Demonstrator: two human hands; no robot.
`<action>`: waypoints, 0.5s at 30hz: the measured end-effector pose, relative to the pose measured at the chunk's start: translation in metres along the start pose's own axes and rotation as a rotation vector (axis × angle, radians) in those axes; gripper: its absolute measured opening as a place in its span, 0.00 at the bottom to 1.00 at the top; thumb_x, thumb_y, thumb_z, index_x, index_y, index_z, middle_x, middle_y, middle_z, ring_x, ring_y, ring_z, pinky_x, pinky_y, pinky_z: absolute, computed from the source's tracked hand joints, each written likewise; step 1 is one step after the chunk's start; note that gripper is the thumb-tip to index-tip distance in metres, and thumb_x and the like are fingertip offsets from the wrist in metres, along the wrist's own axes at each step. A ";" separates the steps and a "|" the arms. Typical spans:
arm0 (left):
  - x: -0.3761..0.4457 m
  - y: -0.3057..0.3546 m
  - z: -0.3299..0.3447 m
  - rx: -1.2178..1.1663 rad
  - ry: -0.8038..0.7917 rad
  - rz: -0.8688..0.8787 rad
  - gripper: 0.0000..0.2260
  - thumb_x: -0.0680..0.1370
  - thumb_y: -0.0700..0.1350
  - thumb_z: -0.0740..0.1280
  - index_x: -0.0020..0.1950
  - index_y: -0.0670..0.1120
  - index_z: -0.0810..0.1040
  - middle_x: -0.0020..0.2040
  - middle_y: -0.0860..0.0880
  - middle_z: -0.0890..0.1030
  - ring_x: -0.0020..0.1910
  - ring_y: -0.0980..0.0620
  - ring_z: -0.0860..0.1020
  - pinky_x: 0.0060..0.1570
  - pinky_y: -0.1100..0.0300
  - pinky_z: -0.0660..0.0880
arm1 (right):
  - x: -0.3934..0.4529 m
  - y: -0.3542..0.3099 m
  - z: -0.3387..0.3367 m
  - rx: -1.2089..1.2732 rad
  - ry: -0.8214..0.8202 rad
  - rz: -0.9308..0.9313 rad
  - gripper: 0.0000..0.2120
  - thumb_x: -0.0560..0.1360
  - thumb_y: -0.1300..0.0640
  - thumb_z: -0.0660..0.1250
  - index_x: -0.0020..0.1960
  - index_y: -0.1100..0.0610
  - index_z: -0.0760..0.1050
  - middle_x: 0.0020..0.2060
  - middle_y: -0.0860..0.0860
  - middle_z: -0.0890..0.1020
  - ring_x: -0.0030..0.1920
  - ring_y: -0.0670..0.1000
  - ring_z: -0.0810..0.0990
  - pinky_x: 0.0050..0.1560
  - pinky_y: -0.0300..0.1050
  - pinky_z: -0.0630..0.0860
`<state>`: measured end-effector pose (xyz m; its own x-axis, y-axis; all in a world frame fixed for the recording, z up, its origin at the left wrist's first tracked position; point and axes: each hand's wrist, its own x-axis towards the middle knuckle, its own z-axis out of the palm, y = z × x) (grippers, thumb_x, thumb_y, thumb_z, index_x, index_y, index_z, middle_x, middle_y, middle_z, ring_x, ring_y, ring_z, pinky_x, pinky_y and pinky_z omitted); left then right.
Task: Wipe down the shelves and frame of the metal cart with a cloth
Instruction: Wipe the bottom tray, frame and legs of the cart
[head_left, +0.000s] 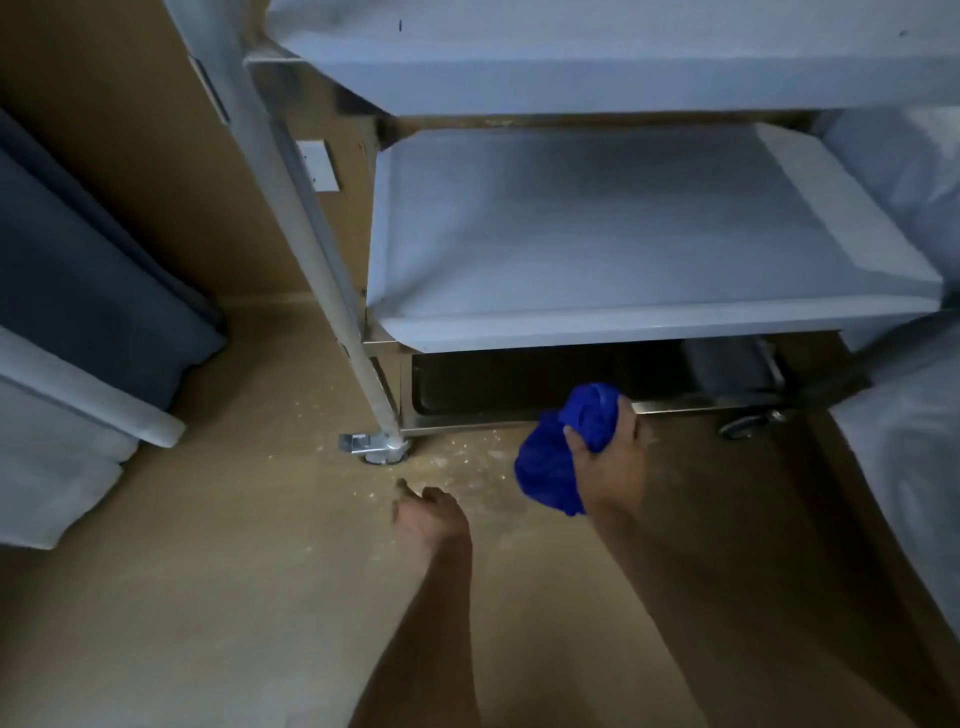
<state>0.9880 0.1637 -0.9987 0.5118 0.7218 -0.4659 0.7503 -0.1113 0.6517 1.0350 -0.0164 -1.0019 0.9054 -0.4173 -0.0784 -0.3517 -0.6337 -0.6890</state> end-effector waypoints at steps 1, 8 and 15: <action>0.017 0.001 0.005 -0.019 0.029 0.064 0.18 0.81 0.39 0.60 0.71 0.39 0.70 0.59 0.34 0.79 0.58 0.35 0.78 0.57 0.47 0.73 | 0.033 0.005 0.000 -0.096 -0.013 -0.020 0.38 0.76 0.43 0.69 0.79 0.50 0.55 0.73 0.60 0.64 0.66 0.65 0.72 0.61 0.57 0.73; 0.084 -0.003 0.019 -0.052 0.019 0.411 0.22 0.84 0.50 0.53 0.79 0.51 0.60 0.58 0.47 0.77 0.54 0.47 0.78 0.52 0.52 0.77 | 0.104 0.042 0.066 -0.606 -0.162 -0.056 0.31 0.83 0.39 0.44 0.81 0.49 0.38 0.79 0.64 0.43 0.78 0.67 0.45 0.76 0.62 0.47; 0.118 0.012 -0.001 -0.166 0.167 0.290 0.15 0.83 0.55 0.57 0.63 0.50 0.73 0.49 0.46 0.83 0.46 0.47 0.81 0.49 0.53 0.78 | 0.062 0.003 0.123 -0.532 -0.110 -0.253 0.33 0.79 0.37 0.46 0.81 0.48 0.50 0.76 0.66 0.57 0.74 0.68 0.58 0.72 0.63 0.56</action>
<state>1.0565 0.2481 -1.0448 0.6076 0.7794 -0.1529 0.4992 -0.2250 0.8367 1.1193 0.0355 -1.0975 0.9859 -0.1591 -0.0525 -0.1672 -0.9556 -0.2427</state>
